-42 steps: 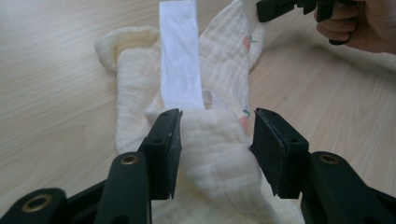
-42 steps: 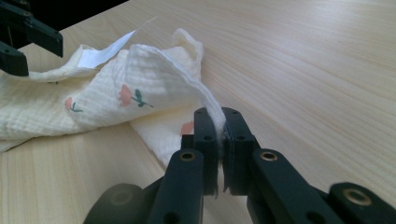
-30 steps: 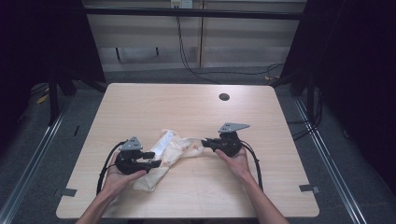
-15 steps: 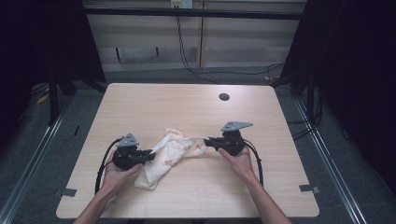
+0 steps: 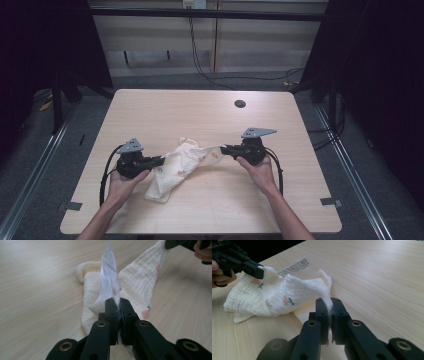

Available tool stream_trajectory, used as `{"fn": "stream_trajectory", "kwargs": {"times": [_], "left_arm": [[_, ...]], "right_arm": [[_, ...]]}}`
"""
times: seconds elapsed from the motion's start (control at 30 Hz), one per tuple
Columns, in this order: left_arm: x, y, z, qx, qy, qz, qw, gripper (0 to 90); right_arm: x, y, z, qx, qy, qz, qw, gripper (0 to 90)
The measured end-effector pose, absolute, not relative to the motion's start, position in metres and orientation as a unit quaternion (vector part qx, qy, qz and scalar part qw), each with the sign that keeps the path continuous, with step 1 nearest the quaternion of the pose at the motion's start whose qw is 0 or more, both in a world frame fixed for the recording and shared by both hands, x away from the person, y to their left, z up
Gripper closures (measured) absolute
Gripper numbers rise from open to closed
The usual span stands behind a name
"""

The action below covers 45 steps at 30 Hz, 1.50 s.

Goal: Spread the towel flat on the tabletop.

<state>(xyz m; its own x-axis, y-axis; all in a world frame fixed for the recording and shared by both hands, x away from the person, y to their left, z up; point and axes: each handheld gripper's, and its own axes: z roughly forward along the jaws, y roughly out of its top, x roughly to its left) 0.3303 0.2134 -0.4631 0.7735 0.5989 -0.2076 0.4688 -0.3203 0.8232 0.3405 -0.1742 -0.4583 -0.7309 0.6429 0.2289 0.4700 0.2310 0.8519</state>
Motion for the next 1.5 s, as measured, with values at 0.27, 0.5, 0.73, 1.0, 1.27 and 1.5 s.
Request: {"fn": "stream_trajectory", "kwargs": {"times": [0.27, 0.5, 0.73, 1.0, 1.27, 1.5], "left_arm": [[0.315, 0.210, -0.437, 0.790, 0.301, 0.076, 0.529, 86.8], [0.323, 0.204, -0.425, 0.770, 0.301, 0.080, 0.557, 86.9], [0.326, 0.200, -0.408, 0.748, 0.297, 0.085, 0.587, 87.0], [0.328, 0.200, -0.383, 0.742, 0.285, 0.101, 0.599, 87.0], [0.329, 0.197, -0.356, 0.741, 0.263, 0.117, 0.607, 87.0], [0.327, 0.193, -0.344, 0.746, 0.239, 0.118, 0.610, 87.0]], "right_arm": [[0.330, -0.198, -0.439, 0.357, 0.761, 0.533, 0.093, 85.2], [0.318, -0.221, -0.418, 0.356, 0.754, 0.542, 0.106, 85.3], [0.314, -0.242, -0.404, 0.367, 0.735, 0.556, 0.126, 85.3], [0.307, -0.247, -0.378, 0.348, 0.737, 0.562, 0.144, 85.2], [0.302, -0.252, -0.355, 0.348, 0.722, 0.573, 0.169, 85.2], [0.298, -0.254, -0.333, 0.342, 0.732, 0.562, 0.176, 85.2]]}}
